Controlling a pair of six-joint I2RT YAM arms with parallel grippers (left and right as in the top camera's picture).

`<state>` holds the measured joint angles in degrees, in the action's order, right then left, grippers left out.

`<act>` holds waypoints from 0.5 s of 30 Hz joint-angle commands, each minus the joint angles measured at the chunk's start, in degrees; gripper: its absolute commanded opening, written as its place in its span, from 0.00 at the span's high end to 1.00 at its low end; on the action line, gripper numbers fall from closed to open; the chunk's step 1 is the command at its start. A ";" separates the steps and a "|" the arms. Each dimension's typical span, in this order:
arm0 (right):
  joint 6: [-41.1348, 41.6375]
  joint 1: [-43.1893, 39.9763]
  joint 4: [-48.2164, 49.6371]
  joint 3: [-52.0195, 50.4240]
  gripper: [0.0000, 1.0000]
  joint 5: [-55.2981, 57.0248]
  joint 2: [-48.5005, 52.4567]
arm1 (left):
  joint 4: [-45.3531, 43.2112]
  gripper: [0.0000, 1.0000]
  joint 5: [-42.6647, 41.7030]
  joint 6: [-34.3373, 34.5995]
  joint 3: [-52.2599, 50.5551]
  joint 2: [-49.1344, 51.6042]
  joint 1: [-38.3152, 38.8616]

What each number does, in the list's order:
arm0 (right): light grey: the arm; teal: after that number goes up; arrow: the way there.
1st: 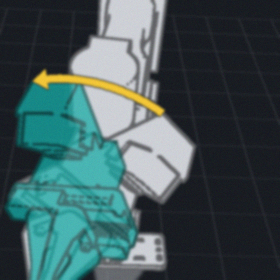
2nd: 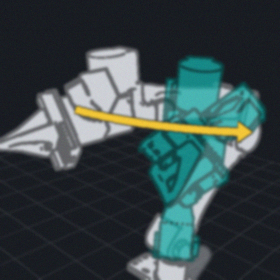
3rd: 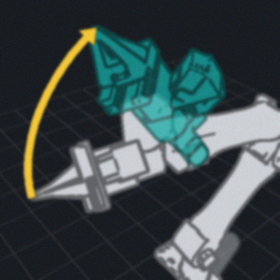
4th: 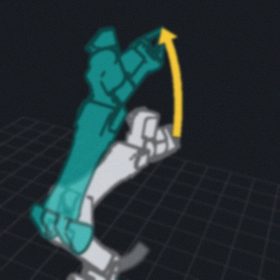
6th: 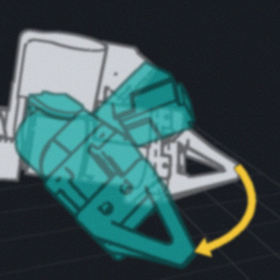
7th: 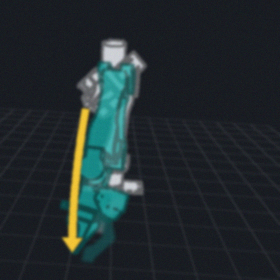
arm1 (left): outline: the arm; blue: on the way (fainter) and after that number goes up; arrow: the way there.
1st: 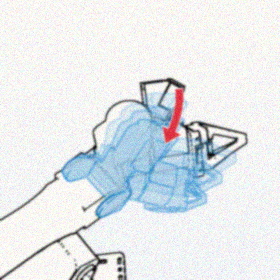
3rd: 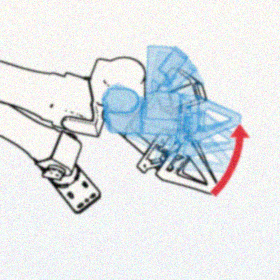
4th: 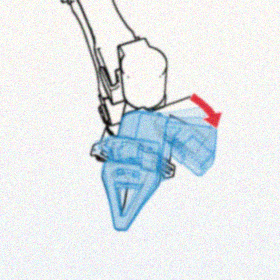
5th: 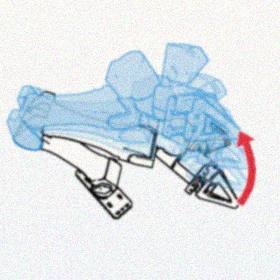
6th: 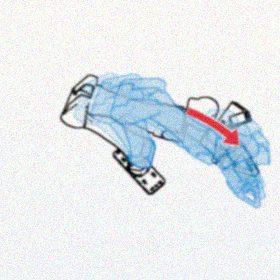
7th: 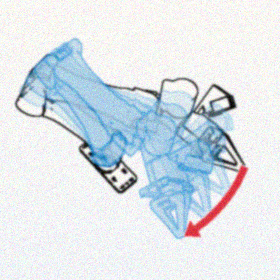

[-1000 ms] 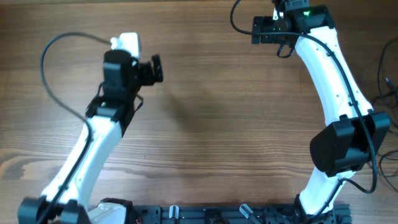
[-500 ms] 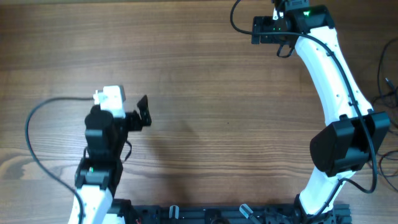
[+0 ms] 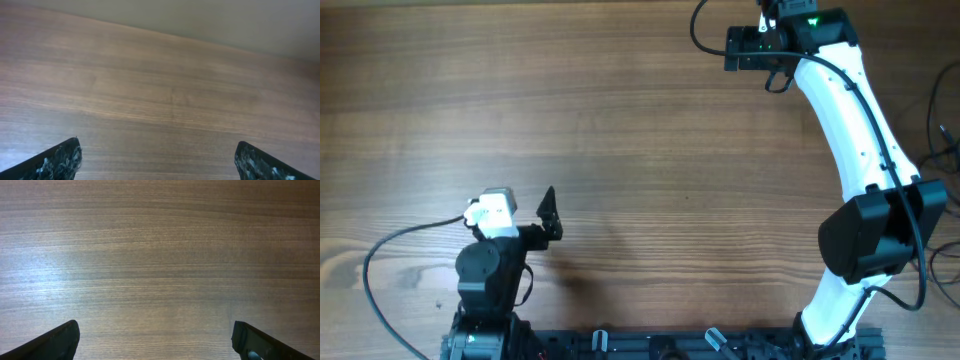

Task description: Untangle cables

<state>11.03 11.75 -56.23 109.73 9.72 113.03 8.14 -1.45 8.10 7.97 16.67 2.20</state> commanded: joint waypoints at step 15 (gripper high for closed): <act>-0.39 -0.09 0.09 -0.37 0.00 0.76 0.24 | -3.78 0.00 -3.08 2.91 -7.23 -16.09 -2.27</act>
<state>11.03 11.75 -56.23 109.73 9.72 113.03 7.25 -2.52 10.28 3.09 3.22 0.64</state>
